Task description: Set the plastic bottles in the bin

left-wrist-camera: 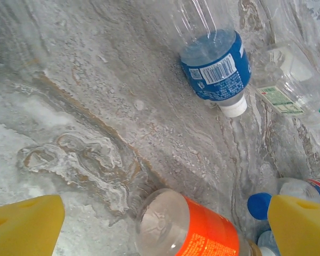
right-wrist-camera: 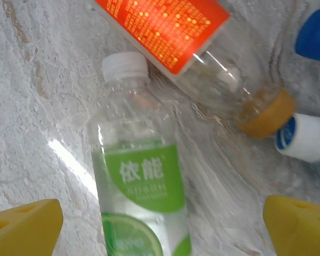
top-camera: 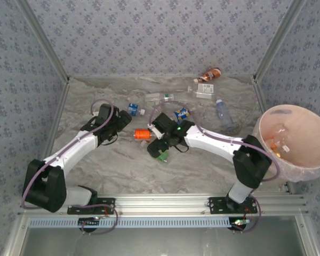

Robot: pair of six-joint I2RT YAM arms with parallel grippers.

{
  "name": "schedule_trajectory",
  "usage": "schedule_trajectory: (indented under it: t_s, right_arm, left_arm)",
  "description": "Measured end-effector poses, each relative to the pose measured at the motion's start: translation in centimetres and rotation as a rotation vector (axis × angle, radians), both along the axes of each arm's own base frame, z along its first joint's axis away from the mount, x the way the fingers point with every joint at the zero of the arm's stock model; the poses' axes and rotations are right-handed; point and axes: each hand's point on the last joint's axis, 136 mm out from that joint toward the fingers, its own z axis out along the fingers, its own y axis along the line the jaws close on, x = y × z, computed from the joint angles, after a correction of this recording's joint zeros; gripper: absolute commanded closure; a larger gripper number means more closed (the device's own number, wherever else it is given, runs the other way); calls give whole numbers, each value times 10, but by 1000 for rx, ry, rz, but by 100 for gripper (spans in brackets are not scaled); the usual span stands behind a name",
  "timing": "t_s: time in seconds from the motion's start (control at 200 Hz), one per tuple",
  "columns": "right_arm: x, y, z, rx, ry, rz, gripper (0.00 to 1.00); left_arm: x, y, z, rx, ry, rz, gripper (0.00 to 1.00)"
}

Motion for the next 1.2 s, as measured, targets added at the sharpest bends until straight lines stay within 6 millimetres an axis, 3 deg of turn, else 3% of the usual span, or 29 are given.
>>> schedule_trajectory:
  t_s: [0.14, 0.3, 0.58, 0.72, 0.969, 1.199]
  right_arm:
    - [7, 15, -19, -56, 21, -15, 6]
    - [0, 10, -45, -130, 73, -15, 12]
    - [-4, 10, -69, -180, 117, -7, 19]
    - [-8, 11, -75, -201, 118, -1, 30]
    - [-5, 8, -66, -206, 75, -5, 40]
    - [5, 3, -5, -114, -51, -22, 44]
  left_arm:
    - [-3, 6, -1, 4, 0, 17, 2]
    - [-5, 12, -3, 10, 8, 30, 2]
    - [-5, 14, -4, 6, 16, 41, 2]
    - [-5, 13, -9, 5, 31, 40, 2]
    - [-5, 12, -16, 9, 50, 37, 2]
    - [-4, 6, -29, -2, 84, 18, 2]
